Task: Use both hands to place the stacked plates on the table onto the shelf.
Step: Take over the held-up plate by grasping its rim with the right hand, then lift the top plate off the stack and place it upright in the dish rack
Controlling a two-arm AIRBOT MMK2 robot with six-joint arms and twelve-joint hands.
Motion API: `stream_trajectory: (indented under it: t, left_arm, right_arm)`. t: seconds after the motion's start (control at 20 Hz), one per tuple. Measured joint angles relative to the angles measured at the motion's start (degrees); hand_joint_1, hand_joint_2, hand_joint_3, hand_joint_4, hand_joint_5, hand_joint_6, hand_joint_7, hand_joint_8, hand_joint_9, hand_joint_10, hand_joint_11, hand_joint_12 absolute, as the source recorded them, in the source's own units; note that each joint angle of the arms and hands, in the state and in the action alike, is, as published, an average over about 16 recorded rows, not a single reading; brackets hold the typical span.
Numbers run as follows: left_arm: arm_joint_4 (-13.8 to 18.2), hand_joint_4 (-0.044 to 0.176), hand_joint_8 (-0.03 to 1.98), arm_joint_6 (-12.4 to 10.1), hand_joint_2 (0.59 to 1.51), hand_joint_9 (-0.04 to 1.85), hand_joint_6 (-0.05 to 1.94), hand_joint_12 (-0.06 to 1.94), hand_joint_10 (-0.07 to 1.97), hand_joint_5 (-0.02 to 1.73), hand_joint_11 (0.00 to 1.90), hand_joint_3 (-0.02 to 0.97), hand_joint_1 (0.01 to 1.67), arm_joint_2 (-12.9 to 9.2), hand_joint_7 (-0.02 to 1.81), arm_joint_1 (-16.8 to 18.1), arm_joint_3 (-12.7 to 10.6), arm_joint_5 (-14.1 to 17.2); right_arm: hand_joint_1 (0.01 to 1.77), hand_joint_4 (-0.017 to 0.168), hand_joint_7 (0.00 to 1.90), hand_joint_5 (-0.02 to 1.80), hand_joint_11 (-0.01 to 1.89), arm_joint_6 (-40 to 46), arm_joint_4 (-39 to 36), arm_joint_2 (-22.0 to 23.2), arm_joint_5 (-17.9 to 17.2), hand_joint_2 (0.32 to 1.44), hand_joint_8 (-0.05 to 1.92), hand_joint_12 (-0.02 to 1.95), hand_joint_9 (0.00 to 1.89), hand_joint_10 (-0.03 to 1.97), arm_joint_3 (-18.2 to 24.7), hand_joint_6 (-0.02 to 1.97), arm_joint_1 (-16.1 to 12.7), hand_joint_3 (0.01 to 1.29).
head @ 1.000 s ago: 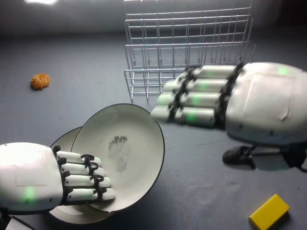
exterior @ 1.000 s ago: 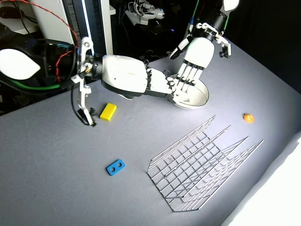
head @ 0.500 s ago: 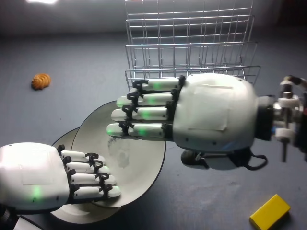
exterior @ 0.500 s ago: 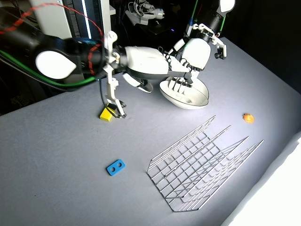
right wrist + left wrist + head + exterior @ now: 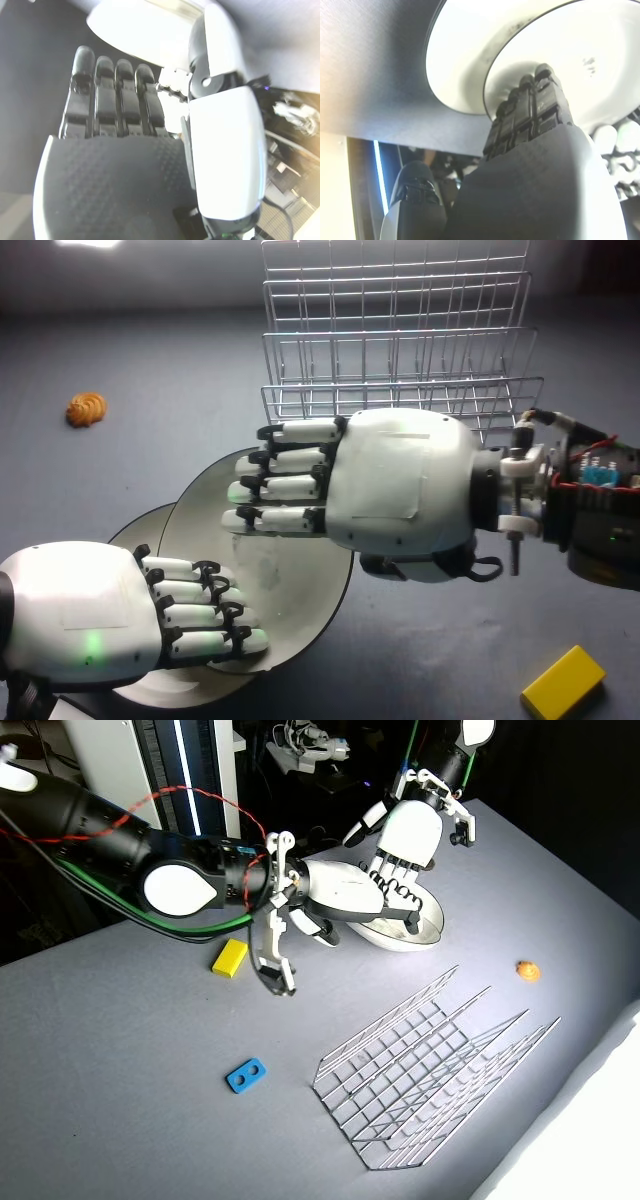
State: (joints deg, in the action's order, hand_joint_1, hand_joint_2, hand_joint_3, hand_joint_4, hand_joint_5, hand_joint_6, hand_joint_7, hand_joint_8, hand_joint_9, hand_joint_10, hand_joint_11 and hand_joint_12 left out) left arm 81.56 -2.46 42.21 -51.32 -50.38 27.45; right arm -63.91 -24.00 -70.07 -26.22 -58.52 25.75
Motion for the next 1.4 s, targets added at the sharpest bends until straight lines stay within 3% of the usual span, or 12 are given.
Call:
stream_trajectory:
  t: [0.5,0.85,1.1,1.4]
  left_arm:
    - [-1.44,-0.011,0.01,0.00,1.119,0.02,-0.03,0.01,0.01,-0.01,0.02,-0.001,0.02,0.32,0.00,0.15,0.13,-0.14]
    - [-2.23,-0.011,0.00,0.00,1.122,0.02,-0.03,0.01,0.01,0.00,0.02,-0.001,0.02,0.44,0.01,0.15,-0.07,0.12]
    - [-2.53,-0.011,0.01,-0.01,1.124,0.02,-0.03,0.01,0.01,0.00,0.02,-0.001,0.02,0.34,0.01,0.46,-0.56,0.64]
    - [-2.57,-0.003,0.01,-0.01,1.128,0.02,-0.02,0.01,0.01,0.02,0.02,-0.001,0.02,-0.22,0.02,1.49,-2.00,1.47]
  right_arm:
    - [1.19,-0.001,0.25,0.24,0.02,-4.10,0.02,-6.62,1.58,1.00,0.01,0.90,0.23,0.02,-4.72,0.02,-0.43,0.02]
    - [1.07,-0.003,0.42,0.39,0.13,-6.15,-0.48,-8.61,2.75,1.03,0.01,1.03,0.41,0.04,-6.04,0.04,-0.97,0.02]
    - [1.01,-0.005,0.59,0.52,0.33,-6.87,-0.99,-8.84,2.88,1.04,0.10,1.15,0.61,0.11,-6.09,0.24,-1.27,0.02]
    - [1.00,-0.007,0.78,0.69,0.61,-6.92,-1.24,-8.43,1.98,1.03,0.42,1.23,0.84,0.33,-5.16,0.60,-1.68,0.01]
